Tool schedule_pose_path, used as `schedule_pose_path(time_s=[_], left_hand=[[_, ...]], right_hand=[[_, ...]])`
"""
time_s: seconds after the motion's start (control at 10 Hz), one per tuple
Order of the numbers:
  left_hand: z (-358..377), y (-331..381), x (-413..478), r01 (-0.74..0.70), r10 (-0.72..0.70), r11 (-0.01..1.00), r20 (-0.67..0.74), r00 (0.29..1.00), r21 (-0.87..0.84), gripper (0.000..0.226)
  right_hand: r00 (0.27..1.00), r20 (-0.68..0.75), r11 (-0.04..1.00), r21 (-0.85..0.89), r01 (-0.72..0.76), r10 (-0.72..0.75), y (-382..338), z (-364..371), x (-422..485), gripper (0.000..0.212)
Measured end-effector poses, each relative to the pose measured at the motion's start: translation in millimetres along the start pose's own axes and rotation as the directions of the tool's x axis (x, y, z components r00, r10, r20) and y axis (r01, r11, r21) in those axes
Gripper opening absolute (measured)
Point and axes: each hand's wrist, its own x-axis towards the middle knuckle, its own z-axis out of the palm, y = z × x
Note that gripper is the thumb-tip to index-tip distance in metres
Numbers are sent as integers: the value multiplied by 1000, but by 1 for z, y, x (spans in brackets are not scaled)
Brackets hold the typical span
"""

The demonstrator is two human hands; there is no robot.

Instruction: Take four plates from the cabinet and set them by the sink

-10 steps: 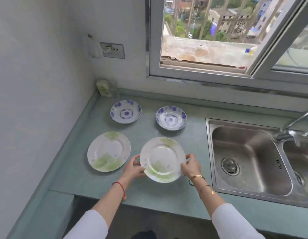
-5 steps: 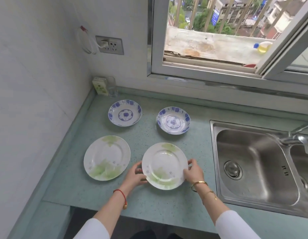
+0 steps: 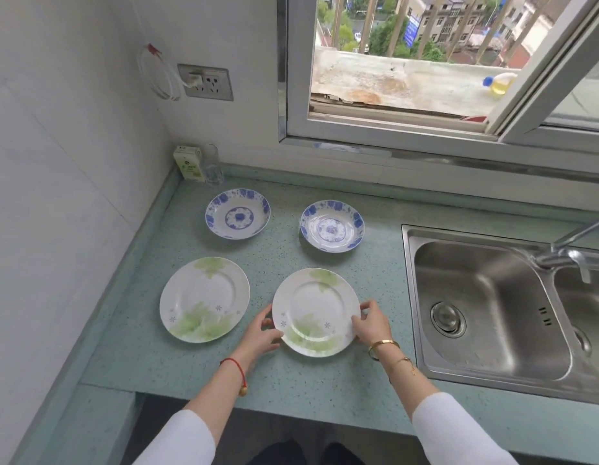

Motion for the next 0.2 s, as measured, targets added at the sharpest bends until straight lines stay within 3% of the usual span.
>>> schedule_pose_path(time_s=[0.1,0.2], left_hand=[[-4,2,-9,-37,53,992,-131,990,121,73],[-9,16,-22,-159,200,970,-232,952,183,60]], right_hand=[[997,-72,1000,20,7,-5,-1,-10,-9,35],[989,-115,975,191,117,-96,-20,-29,-24,29]])
